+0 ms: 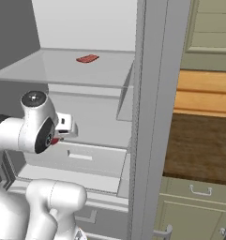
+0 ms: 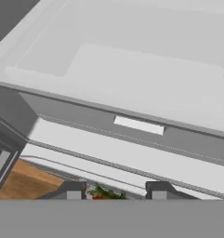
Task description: Take the strawberry from the fridge and place it on top of the pancake, located on the dining counter.
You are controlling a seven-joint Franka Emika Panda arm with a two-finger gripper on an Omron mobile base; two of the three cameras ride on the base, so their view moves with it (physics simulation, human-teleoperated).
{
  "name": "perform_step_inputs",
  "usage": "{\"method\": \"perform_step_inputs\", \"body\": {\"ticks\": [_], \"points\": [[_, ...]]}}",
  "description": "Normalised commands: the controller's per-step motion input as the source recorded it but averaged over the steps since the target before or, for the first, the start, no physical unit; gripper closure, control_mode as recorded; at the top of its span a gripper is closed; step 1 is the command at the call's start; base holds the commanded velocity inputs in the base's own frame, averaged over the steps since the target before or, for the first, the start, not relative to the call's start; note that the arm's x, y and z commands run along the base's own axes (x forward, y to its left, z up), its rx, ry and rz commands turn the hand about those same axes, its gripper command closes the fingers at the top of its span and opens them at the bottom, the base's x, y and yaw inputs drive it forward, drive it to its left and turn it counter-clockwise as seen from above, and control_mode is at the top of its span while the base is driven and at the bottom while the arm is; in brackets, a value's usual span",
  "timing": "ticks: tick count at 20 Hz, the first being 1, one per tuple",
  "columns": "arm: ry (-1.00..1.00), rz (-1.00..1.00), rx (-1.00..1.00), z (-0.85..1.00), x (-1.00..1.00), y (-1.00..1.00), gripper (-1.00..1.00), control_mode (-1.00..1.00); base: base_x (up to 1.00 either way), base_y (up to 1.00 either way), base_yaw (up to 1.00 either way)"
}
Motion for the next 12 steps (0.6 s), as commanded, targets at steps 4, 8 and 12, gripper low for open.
{"method": "perform_step_inputs", "body": {"ticks": [4,8,12], "points": [[0.16,-0.12,0.0,0.58,-0.7,-0.14,1.0,-1.0,0.0,0.0,0.0],[0.15,-0.24,-0.02,0.15,-0.13,-0.06,1.0,-1.0,0.0,0.0,0.0],[0.0,-0.21,-0.07,-0.08,-0.06,-0.11,1.0,-1.0,0.0,0.0,0.0]]}}
